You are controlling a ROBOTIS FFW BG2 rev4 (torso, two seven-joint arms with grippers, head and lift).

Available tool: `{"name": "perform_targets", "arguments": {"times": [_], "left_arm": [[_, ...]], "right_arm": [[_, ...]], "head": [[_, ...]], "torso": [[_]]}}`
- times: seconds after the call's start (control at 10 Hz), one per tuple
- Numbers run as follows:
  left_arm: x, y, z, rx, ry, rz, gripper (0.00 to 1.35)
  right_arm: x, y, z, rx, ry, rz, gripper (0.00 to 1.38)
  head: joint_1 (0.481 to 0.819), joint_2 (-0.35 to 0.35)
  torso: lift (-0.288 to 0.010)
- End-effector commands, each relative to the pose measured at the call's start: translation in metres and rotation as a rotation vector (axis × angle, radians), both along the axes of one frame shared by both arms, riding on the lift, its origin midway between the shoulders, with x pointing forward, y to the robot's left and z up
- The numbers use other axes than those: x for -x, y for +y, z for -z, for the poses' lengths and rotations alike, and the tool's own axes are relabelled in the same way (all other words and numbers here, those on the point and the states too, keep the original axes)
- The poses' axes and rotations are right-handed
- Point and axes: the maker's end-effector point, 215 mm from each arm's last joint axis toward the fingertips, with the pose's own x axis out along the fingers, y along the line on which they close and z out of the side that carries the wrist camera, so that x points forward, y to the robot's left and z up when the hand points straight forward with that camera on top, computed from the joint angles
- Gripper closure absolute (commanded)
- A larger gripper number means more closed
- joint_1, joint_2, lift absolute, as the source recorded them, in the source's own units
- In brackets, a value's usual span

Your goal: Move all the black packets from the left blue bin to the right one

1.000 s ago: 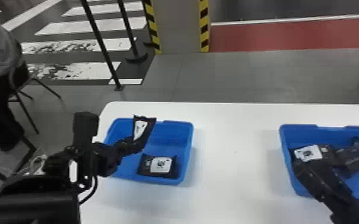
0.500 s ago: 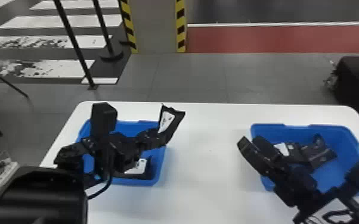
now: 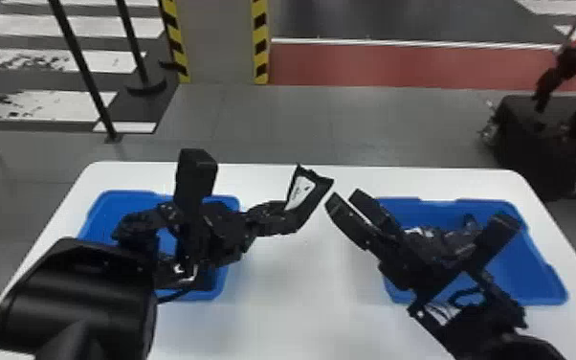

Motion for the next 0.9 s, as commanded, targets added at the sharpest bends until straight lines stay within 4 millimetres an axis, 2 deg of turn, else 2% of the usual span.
{"name": "perform_targets", "arguments": {"times": [0.0, 0.2, 0.4, 0.5, 0.6, 0.7, 0.8], "left_arm": [[0.004, -0.019, -0.002, 0.025, 0.006, 0.037, 1.2], [0.006, -0.032, -0.008, 0.04, 0.0, 0.063, 1.2], [0.008, -0.04, -0.009, 0.043, 0.004, 0.078, 1.2], [0.009, -0.042, -0.007, 0.046, 0.01, 0.082, 1.2], [0.009, -0.043, -0.007, 0.047, 0.011, 0.084, 1.2], [0.009, -0.042, -0.008, 0.048, 0.008, 0.083, 1.2], [0.008, -0.042, -0.009, 0.052, 0.008, 0.083, 1.2]], "right_arm": [[-0.009, 0.001, -0.005, 0.006, -0.013, 0.002, 0.37], [-0.023, -0.002, 0.002, 0.033, -0.017, 0.015, 0.36], [-0.032, -0.004, -0.001, 0.048, -0.031, 0.022, 0.36], [-0.035, -0.004, 0.0, 0.055, -0.032, 0.02, 0.49], [-0.035, -0.004, 0.004, 0.056, -0.022, 0.021, 0.99], [-0.035, -0.003, 0.004, 0.052, -0.019, 0.021, 1.29], [-0.032, -0.004, 0.007, 0.045, -0.014, 0.02, 1.27]], "head": [[0.695, -0.024], [0.695, -0.045], [0.695, -0.064], [0.695, -0.067], [0.695, -0.072], [0.695, -0.074], [0.695, -0.074]], "torso": [[-0.11], [-0.11], [-0.11], [-0.11], [-0.11], [-0.11], [-0.11]]}}
